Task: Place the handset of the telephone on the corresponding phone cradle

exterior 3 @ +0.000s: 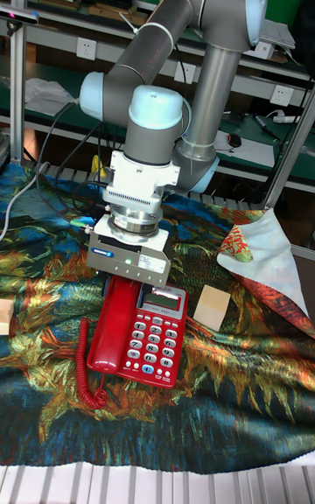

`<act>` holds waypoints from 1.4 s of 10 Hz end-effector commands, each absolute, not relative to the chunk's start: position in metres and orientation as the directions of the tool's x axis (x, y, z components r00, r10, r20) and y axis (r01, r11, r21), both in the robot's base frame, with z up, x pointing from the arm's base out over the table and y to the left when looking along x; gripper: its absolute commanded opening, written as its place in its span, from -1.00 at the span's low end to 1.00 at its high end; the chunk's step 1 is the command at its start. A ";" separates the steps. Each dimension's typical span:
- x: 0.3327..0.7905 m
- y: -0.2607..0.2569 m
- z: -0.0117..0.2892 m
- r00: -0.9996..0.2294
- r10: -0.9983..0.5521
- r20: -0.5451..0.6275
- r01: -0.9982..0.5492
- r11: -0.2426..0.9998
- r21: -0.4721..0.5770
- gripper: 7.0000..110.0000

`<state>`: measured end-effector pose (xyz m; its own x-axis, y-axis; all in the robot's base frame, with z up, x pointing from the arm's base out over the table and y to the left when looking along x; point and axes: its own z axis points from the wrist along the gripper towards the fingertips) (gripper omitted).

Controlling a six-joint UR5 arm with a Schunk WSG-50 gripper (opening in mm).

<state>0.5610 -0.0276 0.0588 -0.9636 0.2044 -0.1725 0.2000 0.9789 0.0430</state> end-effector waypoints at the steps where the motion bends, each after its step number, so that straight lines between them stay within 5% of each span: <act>1: 0.570 -0.018 0.063 -0.973 0.109 -0.202 0.098 0.993 0.065 0.15; 6: 0.573 -0.023 0.064 -0.978 0.084 -0.189 0.073 0.995 0.067 0.15; 7: 0.576 -0.023 0.064 -0.976 0.101 -0.191 0.088 0.993 0.075 -0.28; 10: 0.582 -0.026 0.068 -0.970 0.172 -0.172 0.155 0.982 0.106 -0.28; 14: 0.591 -0.025 0.069 -0.970 0.090 -0.226 0.060 0.989 0.138 -0.28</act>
<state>0.5845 -0.0269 0.0657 -0.9741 0.1103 -0.1972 0.0912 0.9904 0.1035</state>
